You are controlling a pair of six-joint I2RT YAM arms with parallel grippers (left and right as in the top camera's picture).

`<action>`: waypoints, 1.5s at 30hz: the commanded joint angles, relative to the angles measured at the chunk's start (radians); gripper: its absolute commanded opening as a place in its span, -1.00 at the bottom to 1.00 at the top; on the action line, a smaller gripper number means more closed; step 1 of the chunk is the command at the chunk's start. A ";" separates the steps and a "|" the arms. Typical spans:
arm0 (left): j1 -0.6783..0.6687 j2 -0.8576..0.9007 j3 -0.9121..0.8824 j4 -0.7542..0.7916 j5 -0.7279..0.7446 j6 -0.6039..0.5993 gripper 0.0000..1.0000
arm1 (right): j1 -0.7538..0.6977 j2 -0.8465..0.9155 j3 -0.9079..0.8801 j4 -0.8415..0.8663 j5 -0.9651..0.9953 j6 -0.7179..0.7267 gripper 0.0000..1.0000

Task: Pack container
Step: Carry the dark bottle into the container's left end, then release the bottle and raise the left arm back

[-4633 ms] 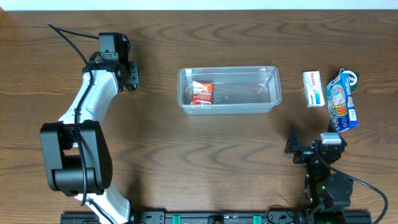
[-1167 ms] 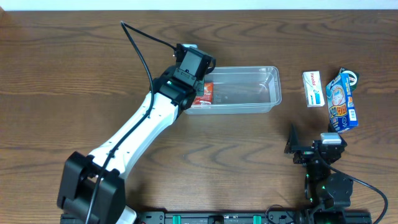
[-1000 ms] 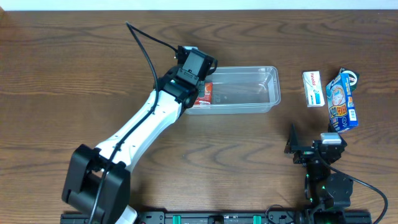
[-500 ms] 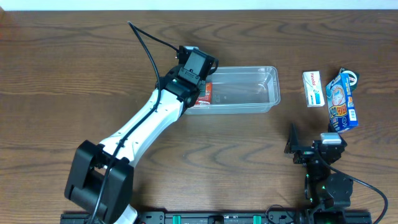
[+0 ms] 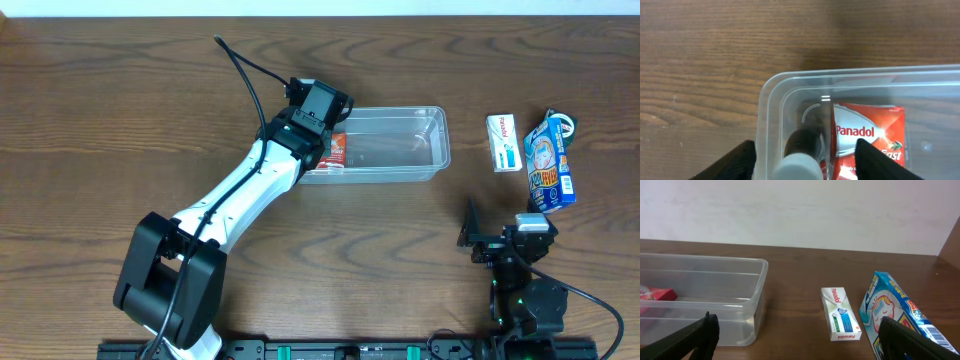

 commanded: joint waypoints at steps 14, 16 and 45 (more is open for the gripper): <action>0.001 -0.204 0.006 0.008 -0.018 0.001 0.22 | -0.007 -0.005 -0.002 -0.003 0.007 -0.007 0.98; -0.001 -0.229 0.006 0.010 -0.006 0.001 -0.04 | -0.007 -0.005 -0.002 -0.003 0.007 -0.007 0.98; 0.426 -0.397 0.019 -0.103 0.033 0.053 0.96 | -0.007 -0.005 -0.002 -0.003 0.007 -0.007 0.98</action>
